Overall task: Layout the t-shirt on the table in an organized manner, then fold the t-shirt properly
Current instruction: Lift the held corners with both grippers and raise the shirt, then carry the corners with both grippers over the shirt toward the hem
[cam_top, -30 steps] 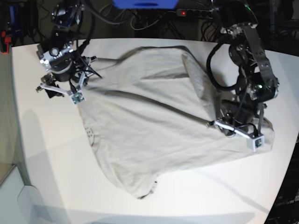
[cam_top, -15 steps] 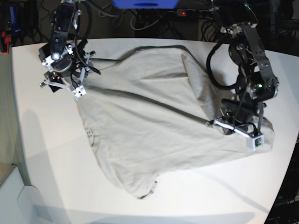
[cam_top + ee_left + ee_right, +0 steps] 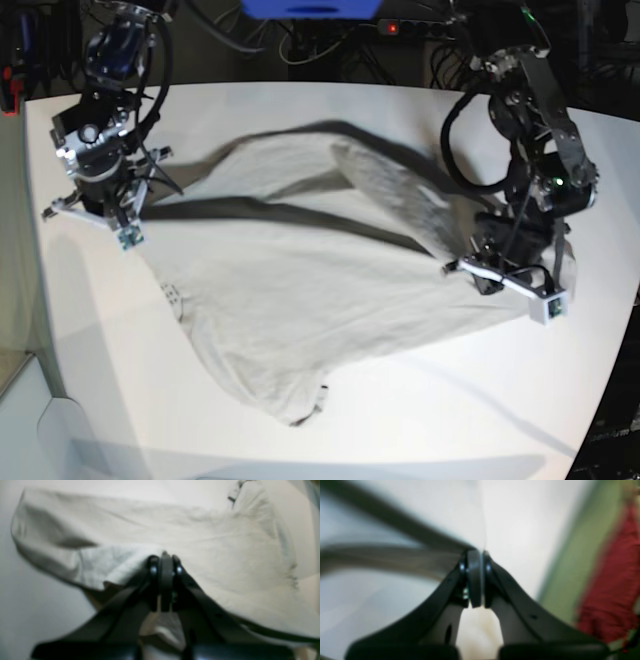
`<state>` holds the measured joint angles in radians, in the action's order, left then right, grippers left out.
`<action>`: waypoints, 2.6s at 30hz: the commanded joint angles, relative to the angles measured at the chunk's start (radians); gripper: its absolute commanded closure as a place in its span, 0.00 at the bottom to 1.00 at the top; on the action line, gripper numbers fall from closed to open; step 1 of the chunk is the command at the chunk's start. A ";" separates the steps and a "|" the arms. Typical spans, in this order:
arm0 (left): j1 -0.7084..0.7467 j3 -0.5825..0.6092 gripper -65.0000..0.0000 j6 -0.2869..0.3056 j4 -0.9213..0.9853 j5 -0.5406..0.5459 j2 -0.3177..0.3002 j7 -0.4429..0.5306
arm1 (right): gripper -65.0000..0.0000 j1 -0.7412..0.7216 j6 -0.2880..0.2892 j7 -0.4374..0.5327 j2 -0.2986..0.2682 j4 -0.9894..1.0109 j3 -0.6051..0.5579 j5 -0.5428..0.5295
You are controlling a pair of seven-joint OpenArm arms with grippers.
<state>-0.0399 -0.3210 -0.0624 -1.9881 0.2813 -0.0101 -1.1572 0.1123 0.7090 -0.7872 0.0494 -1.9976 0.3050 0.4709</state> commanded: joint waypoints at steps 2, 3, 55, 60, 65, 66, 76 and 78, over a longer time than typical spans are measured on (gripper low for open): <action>-0.048 -0.002 1.00 0.003 -0.018 0.077 -0.008 0.018 | 1.00 -0.069 -0.011 0.021 -0.006 -0.042 0.001 -0.008; -0.056 -0.004 1.00 0.003 -0.018 0.100 -0.008 0.018 | 1.00 -0.095 -0.011 0.019 -0.006 -0.042 0.015 -0.008; -0.199 -0.129 1.00 0.003 -0.037 0.537 0.008 0.164 | 1.00 -0.733 -0.011 0.022 -0.087 -0.038 0.096 -0.008; -0.199 -0.129 1.00 0.000 -0.038 0.701 -0.058 0.164 | 1.00 -0.735 -0.011 0.024 -0.078 -0.039 0.178 -0.010; -0.173 -0.168 1.00 -0.004 -0.040 0.809 -0.083 0.162 | 1.00 -0.736 -0.011 0.024 -0.052 -0.042 0.242 -0.010; -0.154 -0.183 1.00 -0.004 -0.040 0.820 -0.084 0.162 | 1.00 -0.735 -0.011 0.024 -0.042 -0.048 0.259 -0.010; -0.007 -0.343 1.00 -0.006 -0.040 0.921 -0.087 0.156 | 1.00 -0.647 -0.011 0.136 0.030 -0.052 0.345 -0.010; 0.002 -0.367 1.00 -0.006 -0.040 0.933 -0.087 0.156 | 1.00 -0.635 -0.011 0.160 0.048 -0.048 0.343 -0.010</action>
<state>-0.0147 -0.6872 -0.0612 -2.0113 1.1439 -0.0860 -1.0279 -0.4923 0.7101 -0.6674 0.1055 -2.0338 0.6559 0.4728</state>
